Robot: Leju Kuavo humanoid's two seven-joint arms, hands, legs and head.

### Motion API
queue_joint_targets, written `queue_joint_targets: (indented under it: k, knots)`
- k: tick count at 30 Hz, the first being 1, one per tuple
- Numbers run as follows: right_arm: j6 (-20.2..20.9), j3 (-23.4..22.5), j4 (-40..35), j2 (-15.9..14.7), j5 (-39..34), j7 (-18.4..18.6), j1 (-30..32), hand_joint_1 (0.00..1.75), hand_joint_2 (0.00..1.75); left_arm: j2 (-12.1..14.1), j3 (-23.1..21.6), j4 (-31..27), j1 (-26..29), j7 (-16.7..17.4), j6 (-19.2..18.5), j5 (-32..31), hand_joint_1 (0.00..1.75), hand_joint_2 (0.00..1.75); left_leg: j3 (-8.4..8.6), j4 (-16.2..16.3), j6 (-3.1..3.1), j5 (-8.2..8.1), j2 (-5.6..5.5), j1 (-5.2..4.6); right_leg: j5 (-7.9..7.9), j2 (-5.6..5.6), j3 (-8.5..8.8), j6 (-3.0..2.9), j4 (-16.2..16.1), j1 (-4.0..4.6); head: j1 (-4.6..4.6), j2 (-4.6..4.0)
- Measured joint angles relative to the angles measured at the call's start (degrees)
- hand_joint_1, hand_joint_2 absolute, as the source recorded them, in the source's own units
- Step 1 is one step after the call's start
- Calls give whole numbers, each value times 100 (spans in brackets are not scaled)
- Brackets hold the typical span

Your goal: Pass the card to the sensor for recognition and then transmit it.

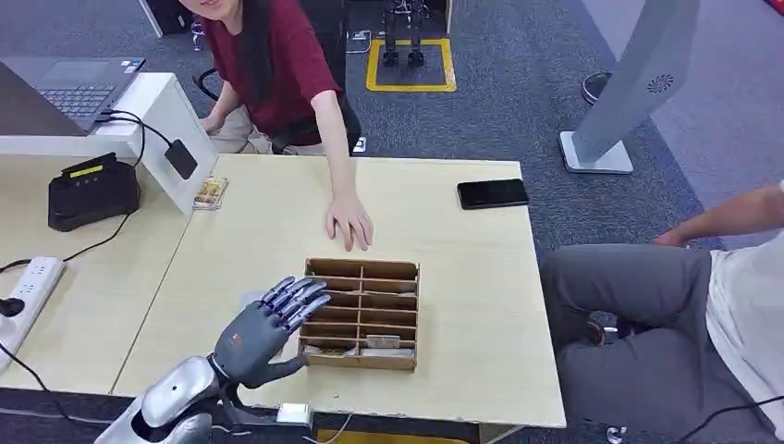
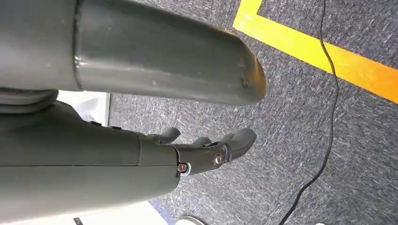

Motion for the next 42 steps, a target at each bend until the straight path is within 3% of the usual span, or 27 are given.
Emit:
queue_joint_targets:
  k: [10,17,23,28,33,42]
  knots:
    - [26,-63,0,-13,42,15,1,0,0,548,83,-527,359,-201,-761,551,0,175,0,-1,0,0,0,2,-1,0,0,0,0,1,0,0]
    - [26,-131,0,-17,42,7,0,0,0,853,120,-682,570,-186,-883,536,0,175,0,-1,0,0,0,1,-1,0,0,0,0,1,0,0]
    - [26,-147,0,-17,42,7,-1,0,0,924,129,-735,683,-170,-927,485,0,175,1,-1,0,0,0,1,-1,0,0,0,0,1,0,0]
    - [24,-168,0,-17,40,26,-2,0,0,761,127,-708,665,155,-820,-147,0,175,1,-1,0,0,0,1,-1,0,0,0,0,0,0,-2]
    - [24,-173,0,-17,42,26,-2,0,0,623,127,-639,616,225,-809,-244,0,175,2,0,0,0,0,0,0,0,0,0,0,0,0,0]
    - [7,-177,0,-17,70,13,-4,0,0,116,-22,-188,265,378,-717,-417,0,175,2,1,0,0,-1,0,0,-2,1,0,0,-1,0,0]
